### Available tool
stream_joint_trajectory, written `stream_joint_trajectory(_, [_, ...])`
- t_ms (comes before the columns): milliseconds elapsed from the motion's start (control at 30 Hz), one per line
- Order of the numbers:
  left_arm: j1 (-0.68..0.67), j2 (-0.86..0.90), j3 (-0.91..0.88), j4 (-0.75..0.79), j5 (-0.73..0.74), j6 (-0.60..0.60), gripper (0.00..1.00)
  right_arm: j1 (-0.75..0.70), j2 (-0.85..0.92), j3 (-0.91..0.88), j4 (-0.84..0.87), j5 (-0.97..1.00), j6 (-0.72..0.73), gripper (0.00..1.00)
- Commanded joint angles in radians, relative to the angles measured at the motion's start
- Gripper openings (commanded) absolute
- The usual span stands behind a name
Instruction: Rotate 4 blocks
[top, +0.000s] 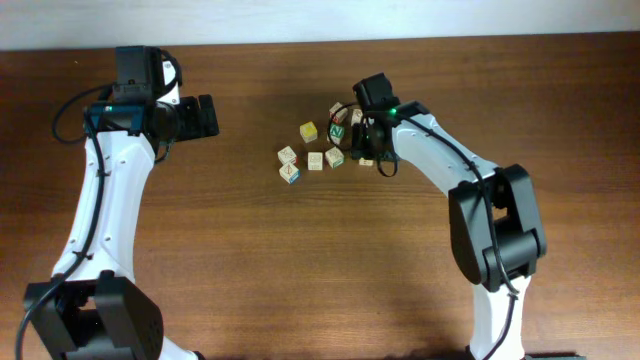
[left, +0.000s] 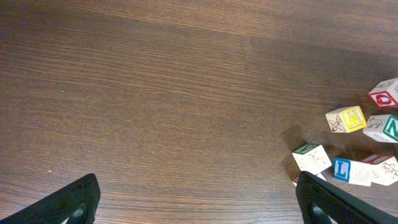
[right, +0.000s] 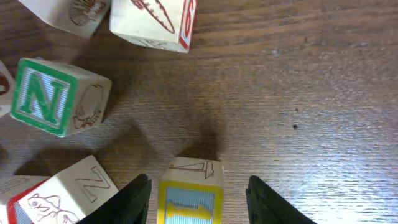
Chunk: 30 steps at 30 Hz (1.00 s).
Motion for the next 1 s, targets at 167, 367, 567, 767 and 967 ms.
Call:
stream_joint_trajectory(167, [-0.004, 0.007, 0.011, 0.001, -0.013, -0.013, 0.99, 0.003, 0.028, 0.019, -0.033, -0.038, 0.008, 0.36])
stream_joint_trajectory(367, [-0.004, 0.007, 0.011, 0.001, -0.013, -0.013, 0.99, 0.003, -0.154, 0.077, -0.264, -0.038, 0.004, 0.28])
stream_joint_trajectory(567, [-0.004, 0.007, 0.011, 0.001, -0.013, -0.013, 0.99, 0.005, -0.175, -0.127, -0.406, -0.064, 0.008, 0.28])
stream_joint_trajectory(767, [-0.004, 0.007, 0.011, 0.001, -0.013, -0.013, 0.99, 0.005, -0.163, -0.24, -0.21, -0.071, 0.007, 0.28])
stream_joint_trajectory(967, [-0.004, 0.007, 0.011, 0.001, -0.013, -0.013, 0.99, 0.003, -0.148, -0.24, -0.146, -0.056, -0.027, 0.3])
